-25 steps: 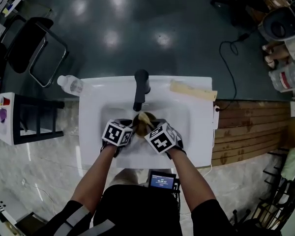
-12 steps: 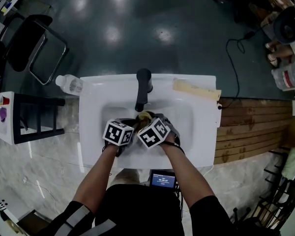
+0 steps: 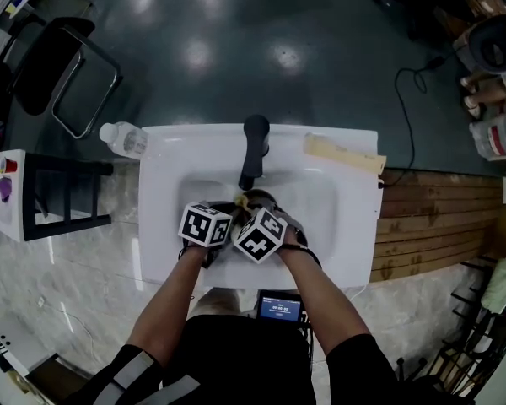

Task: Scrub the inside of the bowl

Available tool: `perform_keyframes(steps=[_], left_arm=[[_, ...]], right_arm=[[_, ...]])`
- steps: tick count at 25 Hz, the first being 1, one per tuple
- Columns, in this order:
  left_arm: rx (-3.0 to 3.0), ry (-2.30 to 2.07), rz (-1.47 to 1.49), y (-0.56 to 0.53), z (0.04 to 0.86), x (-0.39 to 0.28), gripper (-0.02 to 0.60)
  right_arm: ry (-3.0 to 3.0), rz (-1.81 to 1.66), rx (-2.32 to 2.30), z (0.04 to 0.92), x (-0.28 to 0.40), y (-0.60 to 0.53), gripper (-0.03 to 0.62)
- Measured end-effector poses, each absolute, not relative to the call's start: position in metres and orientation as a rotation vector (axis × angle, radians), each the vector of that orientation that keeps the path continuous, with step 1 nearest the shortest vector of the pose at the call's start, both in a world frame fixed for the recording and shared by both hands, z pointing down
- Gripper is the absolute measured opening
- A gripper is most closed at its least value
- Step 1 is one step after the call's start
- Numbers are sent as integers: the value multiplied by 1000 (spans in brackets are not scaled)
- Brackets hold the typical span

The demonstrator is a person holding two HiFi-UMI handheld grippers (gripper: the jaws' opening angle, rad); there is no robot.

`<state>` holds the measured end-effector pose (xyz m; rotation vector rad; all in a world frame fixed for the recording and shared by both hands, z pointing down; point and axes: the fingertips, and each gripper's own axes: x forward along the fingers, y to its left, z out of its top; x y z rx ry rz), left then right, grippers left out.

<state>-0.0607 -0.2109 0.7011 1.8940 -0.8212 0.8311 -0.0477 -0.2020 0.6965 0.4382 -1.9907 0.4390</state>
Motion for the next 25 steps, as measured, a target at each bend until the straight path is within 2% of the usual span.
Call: perform_keyframes(steps=[11, 25], left_arm=[[1896, -844, 801, -222, 699, -60, 20], [1935, -823, 904, -225, 698, -59, 12]], right_arm=[[-2078, 399, 106, 691, -50, -165, 40], [-2028, 383, 66, 682, -18, -154, 40]])
